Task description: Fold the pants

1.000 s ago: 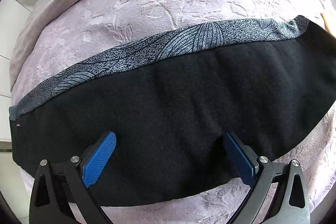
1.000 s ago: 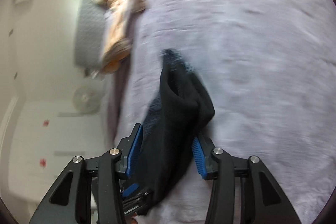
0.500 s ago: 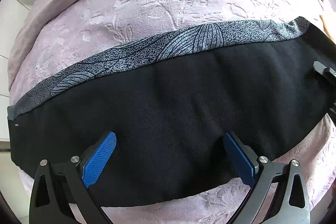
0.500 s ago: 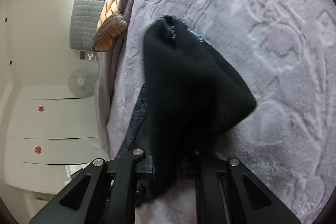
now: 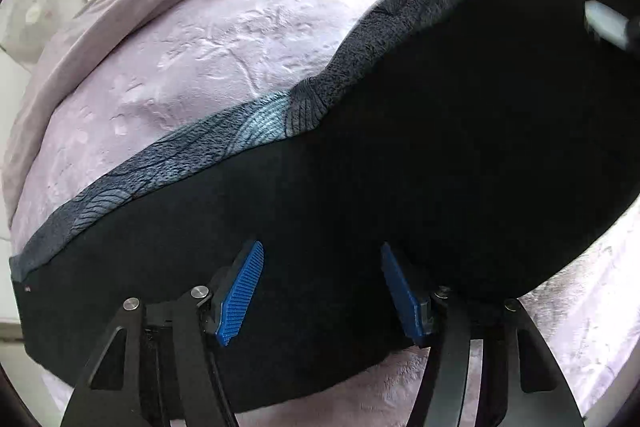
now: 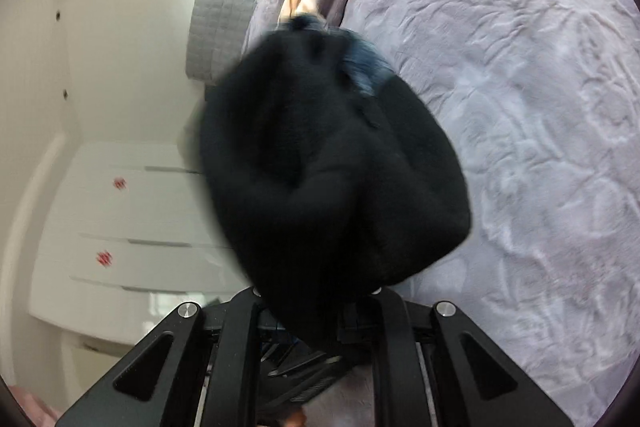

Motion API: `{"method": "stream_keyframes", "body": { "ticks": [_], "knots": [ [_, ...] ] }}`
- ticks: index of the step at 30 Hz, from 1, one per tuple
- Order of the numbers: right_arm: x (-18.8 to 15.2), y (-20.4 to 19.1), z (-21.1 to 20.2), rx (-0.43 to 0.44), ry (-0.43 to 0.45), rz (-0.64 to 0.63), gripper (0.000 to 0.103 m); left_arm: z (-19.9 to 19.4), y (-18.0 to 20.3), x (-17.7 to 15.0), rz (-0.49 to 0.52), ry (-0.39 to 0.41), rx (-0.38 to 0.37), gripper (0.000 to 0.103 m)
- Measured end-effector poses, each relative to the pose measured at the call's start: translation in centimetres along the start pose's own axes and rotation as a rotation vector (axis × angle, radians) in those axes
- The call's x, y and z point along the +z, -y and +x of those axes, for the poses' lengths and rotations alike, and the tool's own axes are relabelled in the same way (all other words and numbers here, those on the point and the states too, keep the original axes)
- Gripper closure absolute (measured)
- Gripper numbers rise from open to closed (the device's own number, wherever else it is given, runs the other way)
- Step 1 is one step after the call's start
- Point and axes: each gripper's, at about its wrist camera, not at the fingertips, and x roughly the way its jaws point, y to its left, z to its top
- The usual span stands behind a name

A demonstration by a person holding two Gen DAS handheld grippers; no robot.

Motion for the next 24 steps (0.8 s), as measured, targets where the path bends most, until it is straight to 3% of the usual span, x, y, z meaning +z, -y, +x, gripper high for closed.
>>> {"method": "stream_keyframes", "body": {
  "ticks": [4,8,9,11,18,24],
  "knots": [
    [-1.0,-1.9,0.9,-0.021,-0.007,-0.036,0.089,-0.4,-2.2,0.1,-0.033,-0.008,-0.091,0.040],
    [-1.7,-6.0,1.2,-0.089,0.008,-0.134,0.089,-2.7,-6.1,-0.9,-0.095,0.035,-0.127,0.038],
    [-1.9,-7.2,1.4,-0.115,0.007,-0.168,0.089,-3.1,-7.1,-1.3,-0.106,0.043,-0.128,0.027],
    [-3.1,-9.6,2.2,-0.173,0.003,-0.248,0.089,-4.4,-10.3,-2.5,-0.141,0.070,-0.121,0.019],
    [-10.7,-16.6,8.9,-0.355,-0.031,-0.503,0.089,-6.6,-22.5,-7.5,-0.285,0.079,-0.056,0.019],
    [-19.7,-17.9,19.1,-0.654,-0.112,-0.765,0.084,-5.2,-31.6,-12.5,-0.405,0.030,0.043,0.019]
  ]
}}
